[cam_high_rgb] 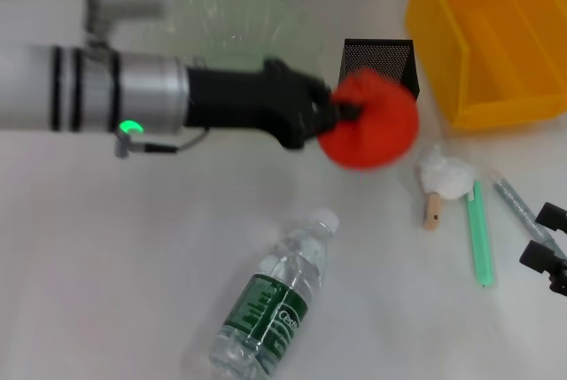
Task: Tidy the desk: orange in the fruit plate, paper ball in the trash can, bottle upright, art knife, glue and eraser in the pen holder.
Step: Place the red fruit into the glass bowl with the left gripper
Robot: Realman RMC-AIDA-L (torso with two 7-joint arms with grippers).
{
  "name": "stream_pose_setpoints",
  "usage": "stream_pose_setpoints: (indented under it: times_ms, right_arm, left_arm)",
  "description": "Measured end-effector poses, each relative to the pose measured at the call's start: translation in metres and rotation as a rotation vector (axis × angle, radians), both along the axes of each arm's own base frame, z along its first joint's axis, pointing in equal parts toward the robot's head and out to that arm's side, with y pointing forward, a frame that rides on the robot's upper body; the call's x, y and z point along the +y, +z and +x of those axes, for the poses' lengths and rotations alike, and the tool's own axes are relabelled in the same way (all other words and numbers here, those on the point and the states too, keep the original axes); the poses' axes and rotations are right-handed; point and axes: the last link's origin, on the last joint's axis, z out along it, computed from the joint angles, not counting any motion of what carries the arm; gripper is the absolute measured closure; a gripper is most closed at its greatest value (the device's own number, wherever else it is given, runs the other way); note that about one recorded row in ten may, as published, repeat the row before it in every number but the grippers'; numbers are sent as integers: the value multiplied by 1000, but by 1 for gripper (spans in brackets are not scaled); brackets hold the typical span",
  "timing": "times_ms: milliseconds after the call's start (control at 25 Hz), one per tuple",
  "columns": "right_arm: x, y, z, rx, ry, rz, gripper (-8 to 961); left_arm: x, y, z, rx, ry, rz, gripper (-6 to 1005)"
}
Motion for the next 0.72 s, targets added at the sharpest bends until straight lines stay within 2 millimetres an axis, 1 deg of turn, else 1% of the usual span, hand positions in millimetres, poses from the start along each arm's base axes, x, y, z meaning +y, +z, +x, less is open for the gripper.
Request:
stream_pose_setpoints:
  times_ms: [40,80,120,160,200,240,320,360,400,480,520,560,720]
  right_arm:
    - [0,0,0,0,0,-1,138]
    - [0,0,0,0,1,-1,138]
    - [0,0,0,0,2,-3,138]
    - [0,0,0,0,3,-3,138]
    - [0,0,-1,1,4,-4,138]
    - [0,0,-1,1,6,-5,138]
    - [1,-1,-2,2,10,-6,138]
    - [1,-1,-2,3,13,-7,138]
    - [2,-1,-2,4,15,-8,138]
    - [2,-1,-4,8,20,-9,138]
    - [2,-1,-4,8,20,-9,138]
    - [2,-1,-4,8,22,-9,138]
    - [5,-3,-7,14,32,-10,138]
  left_arm:
    - [4,51,9,-203,16,40,887]
    - [9,73,11,-277,20,71,897]
    - [16,89,11,-320,30,115,902]
    - [16,89,11,-320,30,115,907]
    - [20,96,10,-336,37,142,912]
    - [30,107,7,-359,57,200,917]
    - [30,107,7,-359,57,200,928]
    - [51,121,-1,-379,121,315,933]
    - [66,125,-10,-367,184,386,938]
    - [81,125,-20,-345,256,447,931]
    - [94,120,-30,-313,337,477,919]
    - [94,120,-30,-313,337,477,907]
    - [96,102,-42,-242,385,485,859]
